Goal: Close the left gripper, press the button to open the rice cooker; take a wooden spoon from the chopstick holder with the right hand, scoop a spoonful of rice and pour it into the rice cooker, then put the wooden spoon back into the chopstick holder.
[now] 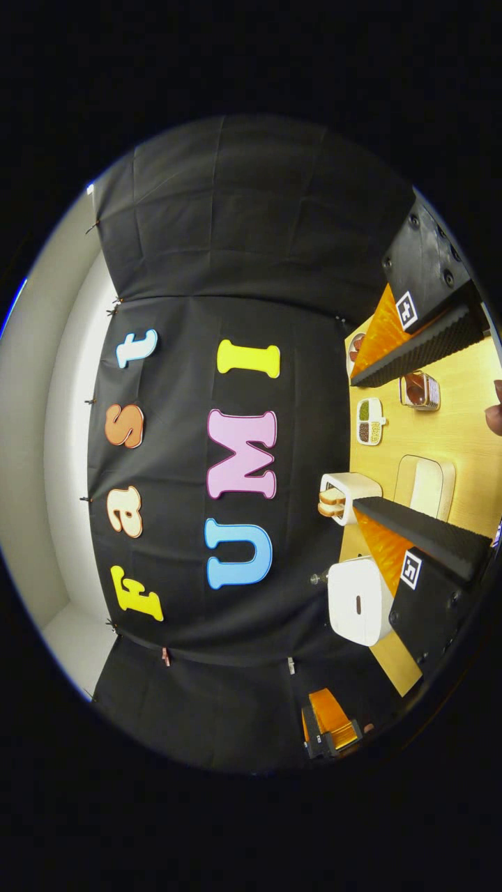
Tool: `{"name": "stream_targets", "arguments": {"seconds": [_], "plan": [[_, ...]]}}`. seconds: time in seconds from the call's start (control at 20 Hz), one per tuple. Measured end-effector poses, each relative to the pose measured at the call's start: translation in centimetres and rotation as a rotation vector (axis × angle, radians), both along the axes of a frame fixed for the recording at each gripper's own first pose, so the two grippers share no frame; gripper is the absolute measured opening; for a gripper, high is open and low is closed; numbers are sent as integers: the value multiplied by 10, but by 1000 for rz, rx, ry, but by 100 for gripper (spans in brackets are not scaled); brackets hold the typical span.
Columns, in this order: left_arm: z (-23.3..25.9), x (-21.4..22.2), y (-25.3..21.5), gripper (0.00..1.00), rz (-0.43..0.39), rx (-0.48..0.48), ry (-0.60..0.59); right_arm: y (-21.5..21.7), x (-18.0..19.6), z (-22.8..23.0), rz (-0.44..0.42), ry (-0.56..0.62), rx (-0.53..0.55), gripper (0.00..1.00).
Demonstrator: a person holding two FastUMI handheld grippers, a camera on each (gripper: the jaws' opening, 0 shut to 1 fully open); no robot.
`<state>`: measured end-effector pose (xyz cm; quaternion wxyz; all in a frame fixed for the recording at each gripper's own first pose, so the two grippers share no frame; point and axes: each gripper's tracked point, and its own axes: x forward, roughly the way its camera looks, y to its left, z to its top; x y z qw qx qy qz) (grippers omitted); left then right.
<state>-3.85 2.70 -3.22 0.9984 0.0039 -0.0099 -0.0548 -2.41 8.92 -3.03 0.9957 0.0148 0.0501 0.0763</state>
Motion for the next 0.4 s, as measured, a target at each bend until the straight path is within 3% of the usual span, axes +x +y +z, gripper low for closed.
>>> {"name": "stream_targets", "arguments": {"seconds": [0.4], "plan": [[4, -17, -15, 95, -18, 30, -25, 18, -7, 6, 49, -2, 5, 98]]}}
